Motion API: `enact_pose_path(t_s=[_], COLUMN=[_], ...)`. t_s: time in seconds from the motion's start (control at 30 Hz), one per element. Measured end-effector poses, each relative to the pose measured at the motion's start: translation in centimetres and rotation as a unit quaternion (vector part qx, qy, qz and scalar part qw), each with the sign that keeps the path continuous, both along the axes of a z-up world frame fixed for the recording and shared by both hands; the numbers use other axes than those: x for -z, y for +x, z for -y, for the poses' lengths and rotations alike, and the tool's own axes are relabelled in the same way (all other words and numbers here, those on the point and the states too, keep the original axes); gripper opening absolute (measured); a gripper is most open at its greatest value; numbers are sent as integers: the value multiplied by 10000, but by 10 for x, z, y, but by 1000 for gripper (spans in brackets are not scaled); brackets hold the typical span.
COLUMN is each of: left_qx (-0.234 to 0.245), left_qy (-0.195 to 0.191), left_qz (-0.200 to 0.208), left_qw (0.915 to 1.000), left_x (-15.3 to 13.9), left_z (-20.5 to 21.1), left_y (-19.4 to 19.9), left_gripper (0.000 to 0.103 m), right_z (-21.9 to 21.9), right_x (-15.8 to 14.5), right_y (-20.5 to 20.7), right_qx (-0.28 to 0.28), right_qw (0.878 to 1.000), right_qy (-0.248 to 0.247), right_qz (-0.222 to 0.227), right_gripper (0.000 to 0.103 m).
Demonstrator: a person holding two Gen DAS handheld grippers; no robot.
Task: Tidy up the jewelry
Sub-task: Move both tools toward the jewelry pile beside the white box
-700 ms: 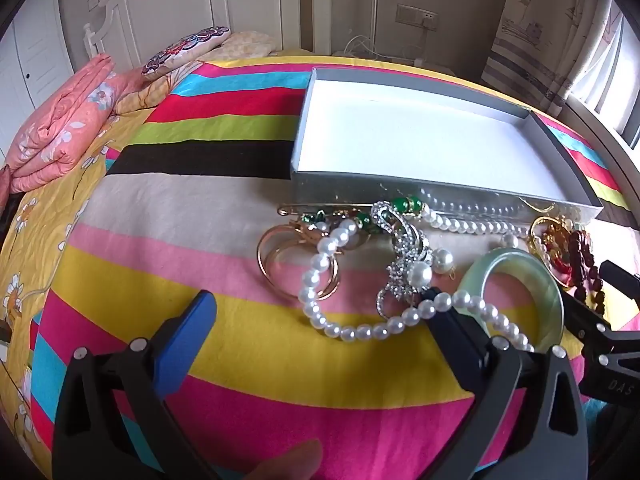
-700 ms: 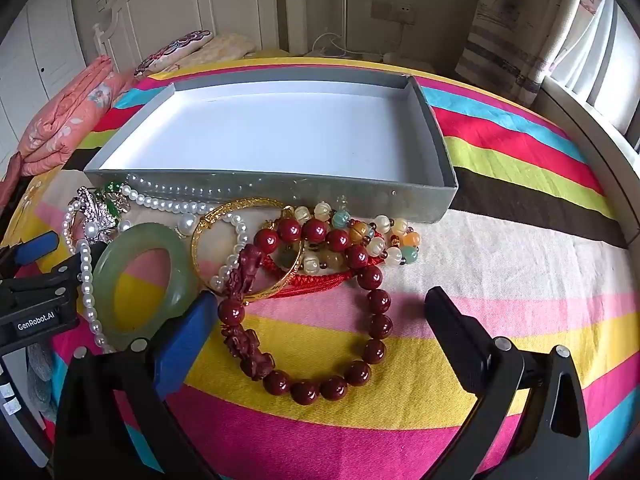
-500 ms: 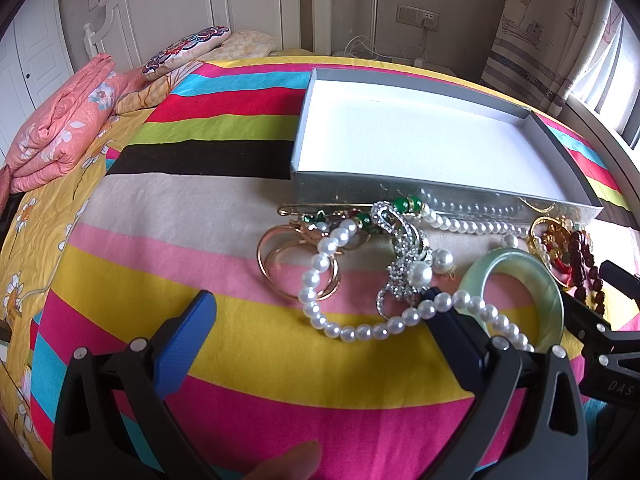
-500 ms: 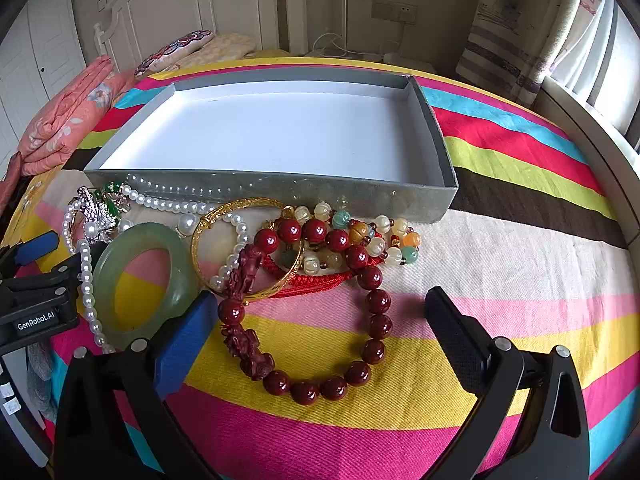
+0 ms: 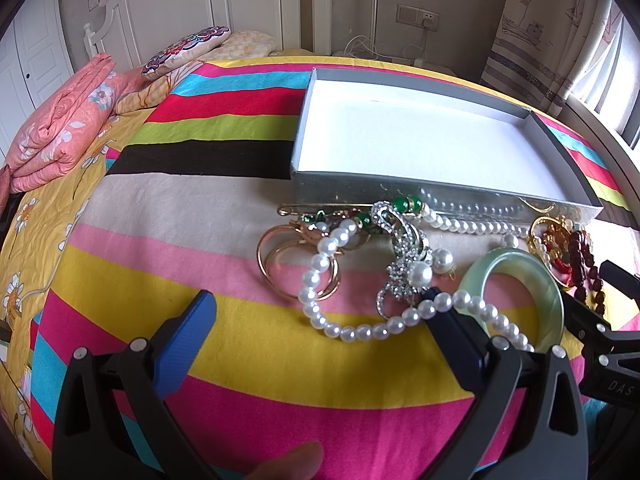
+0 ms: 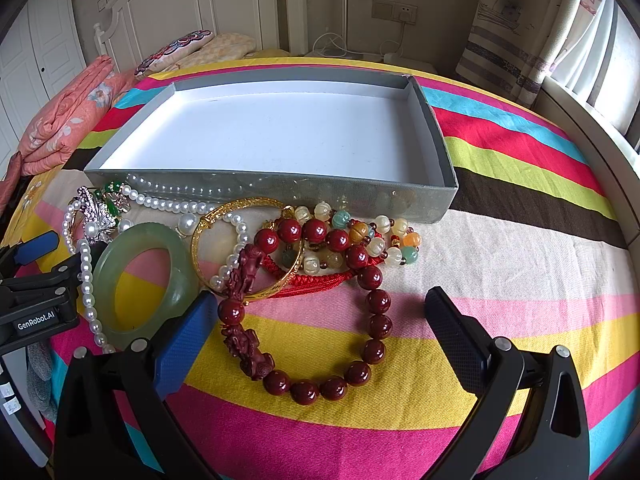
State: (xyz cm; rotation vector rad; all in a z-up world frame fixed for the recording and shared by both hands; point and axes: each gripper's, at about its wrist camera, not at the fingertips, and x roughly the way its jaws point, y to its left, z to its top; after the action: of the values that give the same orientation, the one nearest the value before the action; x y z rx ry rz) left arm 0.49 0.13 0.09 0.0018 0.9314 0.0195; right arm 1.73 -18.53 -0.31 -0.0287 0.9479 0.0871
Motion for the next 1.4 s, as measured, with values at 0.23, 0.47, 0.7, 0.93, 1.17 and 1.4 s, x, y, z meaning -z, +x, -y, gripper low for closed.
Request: enact_pose_path(t_s=[0.23, 0.47, 0.7, 0.93, 1.17, 1.4], left_qx=[0, -4, -4, 225, 788, 674], left_qy=[0, 1, 1, 28, -269, -840], left_qz=[0, 0, 0, -158, -96, 325], left_qw=[10000, 10000, 10000, 9996, 9965, 9937], left_x=[0, 0, 0, -1, -2, -11], left_z=[0, 0, 0, -3, -22, -57], left_y=[0, 0, 0, -2, -35, -68], left_gripper=[101, 101, 101, 101, 101, 93], right_z=[0, 0, 2, 13, 18, 11], right_x=[0, 0, 1, -4, -31, -36], right_y=[0, 0, 0, -14, -53, -59], right_qx=[-1, -34, -219, -394, -962, -1193], right_qw=[10000, 10000, 9997, 9976, 9920, 9900], right_qy=[0, 0, -21, 263, 704, 460], right_qz=[0, -1, -131, -498, 425, 601], right_gripper=[99, 99, 99, 99, 99, 89])
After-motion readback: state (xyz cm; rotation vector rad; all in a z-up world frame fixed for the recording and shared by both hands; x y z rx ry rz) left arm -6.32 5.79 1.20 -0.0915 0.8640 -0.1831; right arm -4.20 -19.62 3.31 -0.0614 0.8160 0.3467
